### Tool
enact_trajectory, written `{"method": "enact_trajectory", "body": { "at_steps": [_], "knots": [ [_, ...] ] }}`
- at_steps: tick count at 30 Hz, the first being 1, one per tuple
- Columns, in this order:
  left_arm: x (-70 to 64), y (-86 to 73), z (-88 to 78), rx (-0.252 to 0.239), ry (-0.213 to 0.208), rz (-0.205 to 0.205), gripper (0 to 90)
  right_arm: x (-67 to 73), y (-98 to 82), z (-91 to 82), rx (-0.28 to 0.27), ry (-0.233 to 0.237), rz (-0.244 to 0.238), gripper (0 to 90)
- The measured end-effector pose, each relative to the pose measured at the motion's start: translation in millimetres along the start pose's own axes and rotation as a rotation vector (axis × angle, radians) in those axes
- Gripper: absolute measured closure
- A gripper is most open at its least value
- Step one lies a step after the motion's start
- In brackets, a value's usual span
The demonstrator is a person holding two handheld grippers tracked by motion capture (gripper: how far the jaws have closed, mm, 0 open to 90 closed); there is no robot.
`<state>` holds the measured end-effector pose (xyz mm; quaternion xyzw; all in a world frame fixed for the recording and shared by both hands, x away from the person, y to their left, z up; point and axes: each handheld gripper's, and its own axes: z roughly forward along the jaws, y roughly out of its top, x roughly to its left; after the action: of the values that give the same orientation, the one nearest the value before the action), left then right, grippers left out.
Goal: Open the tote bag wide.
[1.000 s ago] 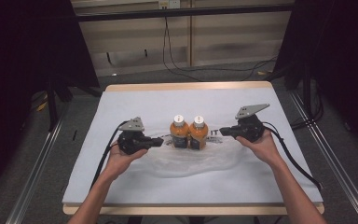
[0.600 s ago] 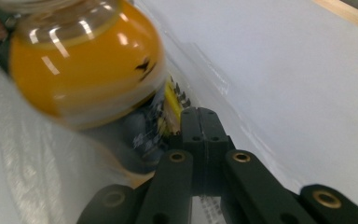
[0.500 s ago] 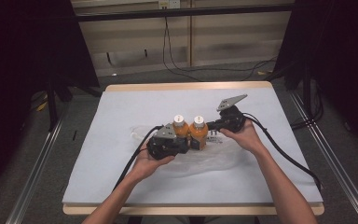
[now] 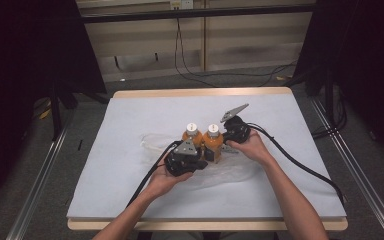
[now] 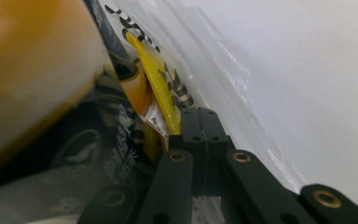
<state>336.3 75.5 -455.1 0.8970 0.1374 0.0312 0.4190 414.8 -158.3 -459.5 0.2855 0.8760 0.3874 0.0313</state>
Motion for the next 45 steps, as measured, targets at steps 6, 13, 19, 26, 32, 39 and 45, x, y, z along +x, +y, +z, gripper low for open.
{"method": "enact_trajectory", "body": {
  "at_steps": [6,13,19,26,32,39,45],
  "knots": [
    [4.4,-11.2,10.4,0.056,0.01,-0.005,90.0,-4.0,-3.4,10.8,0.008,0.013,0.024,90.0],
    [-6.0,-14.5,17.6,0.117,-0.008,0.033,90.0,-8.2,-7.4,20.8,0.039,0.004,0.039,90.0],
    [-11.4,-14.2,16.1,0.136,-0.032,0.054,90.0,-11.0,-4.3,24.8,0.045,-0.024,0.045,90.0],
    [-8.4,-0.4,4.8,0.014,-0.031,0.03,90.0,-8.9,-3.1,25.7,0.05,-0.039,0.027,90.0],
    [3.1,6.6,-3.6,0.008,0.032,0.006,90.0,-11.3,-1.9,26.2,0.052,-0.024,0.038,90.0],
    [-5.2,0.2,18.2,0.105,0.179,0.097,90.0,-13.7,0.2,27.8,0.053,-0.029,0.039,90.0],
    [-8.2,-8.5,23.7,0.137,0.135,0.1,90.0,-13.0,1.5,28.0,0.061,-0.04,0.04,90.0]
  ]
}}
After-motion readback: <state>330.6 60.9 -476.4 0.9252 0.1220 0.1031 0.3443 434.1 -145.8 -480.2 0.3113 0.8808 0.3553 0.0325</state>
